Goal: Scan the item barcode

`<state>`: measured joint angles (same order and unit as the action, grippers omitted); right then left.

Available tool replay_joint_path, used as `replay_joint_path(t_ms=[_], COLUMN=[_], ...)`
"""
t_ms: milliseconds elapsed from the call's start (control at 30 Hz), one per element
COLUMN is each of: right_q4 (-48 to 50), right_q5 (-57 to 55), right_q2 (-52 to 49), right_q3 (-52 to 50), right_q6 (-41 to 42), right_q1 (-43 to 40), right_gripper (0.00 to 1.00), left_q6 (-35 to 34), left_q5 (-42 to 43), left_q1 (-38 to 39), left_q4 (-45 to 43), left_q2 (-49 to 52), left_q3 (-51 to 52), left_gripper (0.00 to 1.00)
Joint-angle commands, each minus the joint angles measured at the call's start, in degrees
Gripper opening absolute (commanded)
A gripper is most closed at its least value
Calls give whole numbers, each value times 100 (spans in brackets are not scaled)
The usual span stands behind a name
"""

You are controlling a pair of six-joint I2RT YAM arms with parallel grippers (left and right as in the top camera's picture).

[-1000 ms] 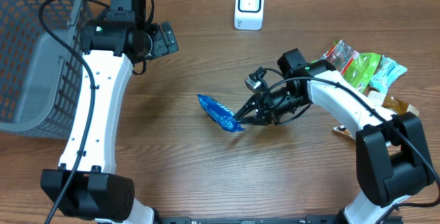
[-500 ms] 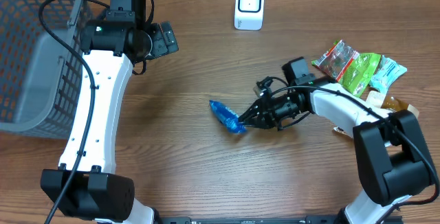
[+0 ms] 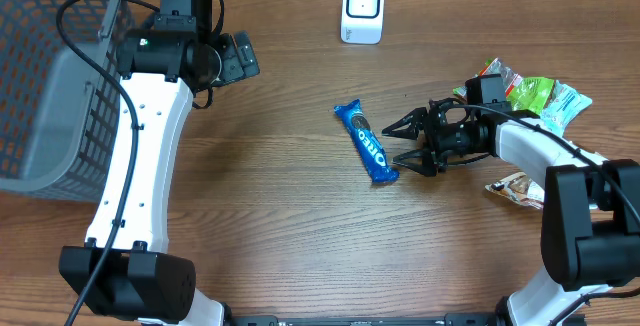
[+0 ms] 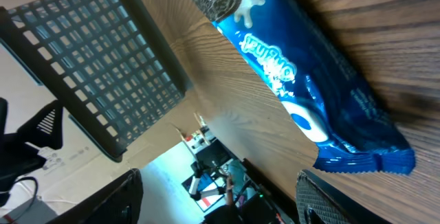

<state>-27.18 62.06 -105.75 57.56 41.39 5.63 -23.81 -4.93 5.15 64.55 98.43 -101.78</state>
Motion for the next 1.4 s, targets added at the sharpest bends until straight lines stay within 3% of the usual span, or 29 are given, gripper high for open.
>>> replay_joint_path(t_ms=[0, 133, 300, 467, 567, 867, 1367], right_q4=[-39, -496, -1869, -2302, -2065, -1980, -1768], right_q5=[-262, -887, -3182, -5914, -6843, -6981, -8317], right_q2=[-2, -2, -2, -2, -33, -688, -857], right_q3=[33, 431, 1582, 2426, 2411, 2391, 2393], right_q6=[-442, -1268, -2332, -2514, -2623, -3589, -3560], right_q1=[57, 348, 1086, 1847, 2142, 2649, 3700], right_gripper=[70, 67, 67, 70, 67, 53, 54], left_q6=[-42, -39, -42, -39, -42, -42, -42], left_q5=[48, 48, 48, 48, 48, 48, 48], left_q1=[13, 13, 11, 13, 11, 13, 13], left_q4=[-4, -4, -4, -4, -4, -4, -7], left_q2=[68, 68, 68, 68, 68, 68, 68], left_q3=[-33, -33, -33, -33, -33, -33, -33], left_gripper=[100, 100, 100, 100, 100, 100, 100])
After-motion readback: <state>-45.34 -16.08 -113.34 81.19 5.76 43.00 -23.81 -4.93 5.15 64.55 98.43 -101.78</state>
